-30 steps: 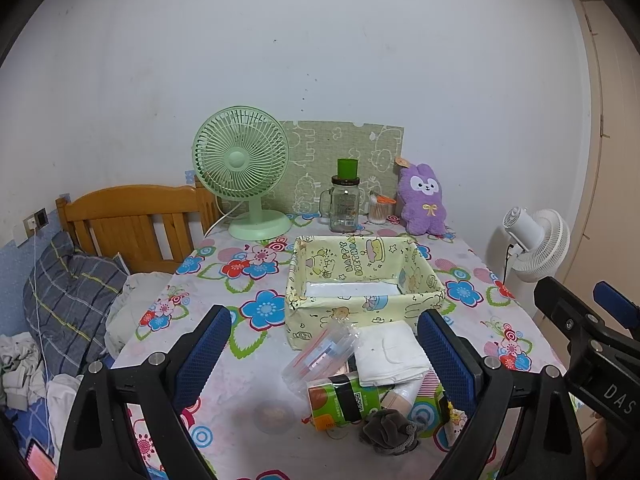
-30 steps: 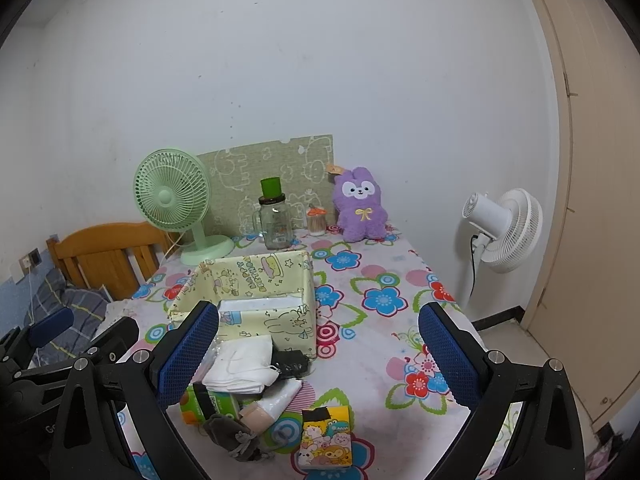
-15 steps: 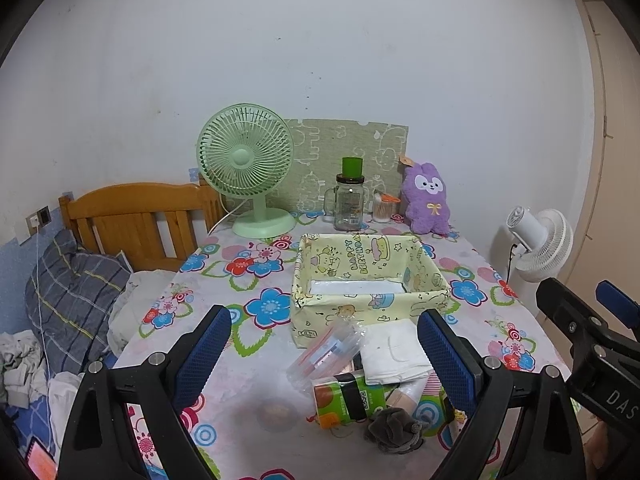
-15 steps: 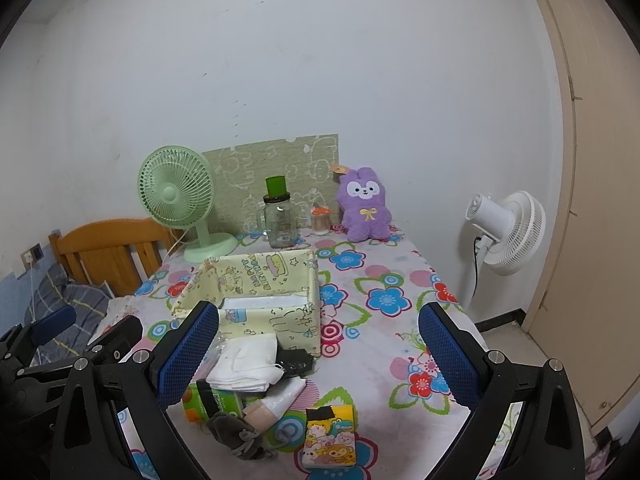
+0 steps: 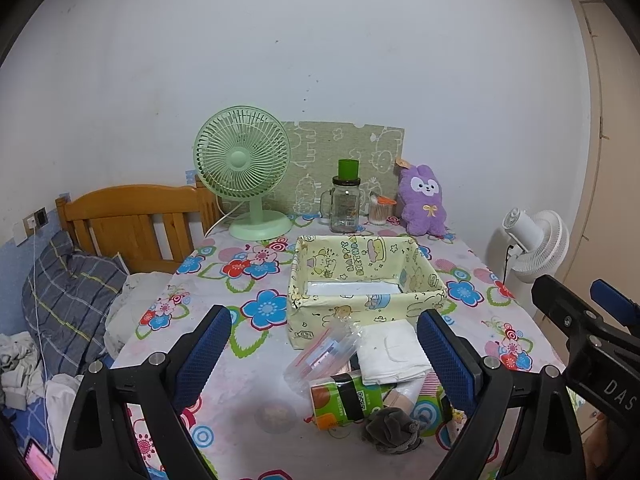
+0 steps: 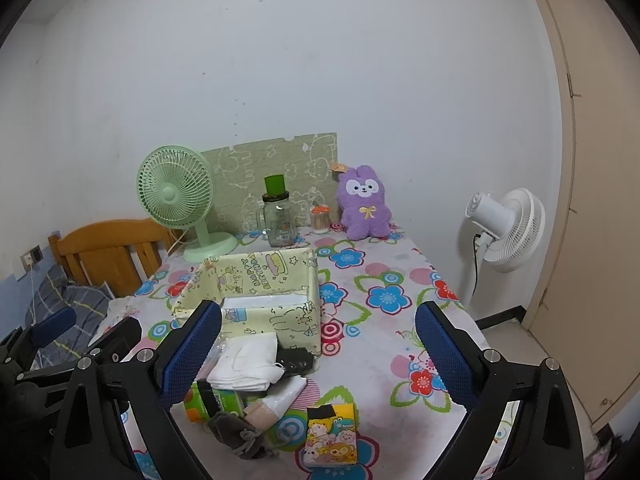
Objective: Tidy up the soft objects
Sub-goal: 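Move both tools down toward the items in front of the fabric box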
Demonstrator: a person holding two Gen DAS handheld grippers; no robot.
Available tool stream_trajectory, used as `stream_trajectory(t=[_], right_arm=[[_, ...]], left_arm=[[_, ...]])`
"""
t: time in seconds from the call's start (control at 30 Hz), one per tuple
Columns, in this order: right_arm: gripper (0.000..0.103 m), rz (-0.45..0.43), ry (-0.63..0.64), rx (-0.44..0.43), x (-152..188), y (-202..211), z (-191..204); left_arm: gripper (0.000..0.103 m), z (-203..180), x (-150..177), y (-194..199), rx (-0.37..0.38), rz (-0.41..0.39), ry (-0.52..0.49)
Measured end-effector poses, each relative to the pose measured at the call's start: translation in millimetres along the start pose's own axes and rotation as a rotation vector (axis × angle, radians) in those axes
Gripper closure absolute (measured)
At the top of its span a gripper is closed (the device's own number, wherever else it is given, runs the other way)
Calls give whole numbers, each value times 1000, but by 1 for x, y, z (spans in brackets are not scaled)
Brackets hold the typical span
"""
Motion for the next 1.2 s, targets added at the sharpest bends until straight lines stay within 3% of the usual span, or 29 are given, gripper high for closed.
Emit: stream_trajectory(t=[0.6,1.2], right_arm=[[8,24,9,14,9,-13,3],[10,93,22,9,55,-37,8]], left_arm=[[11,-11,17,-12,41,34,-22],[15,-14,67,-34,76,98,-42]])
Point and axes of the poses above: each gripper's, at about its wrist camera, not at the fingertips, and y roughly against the way its jaws point, z to its left, x to its underside, the point moved 3 cm from there along -y, roughly the way its jaws point, and after that the axes turned 15 degrees about y, right-handed, at the moved point
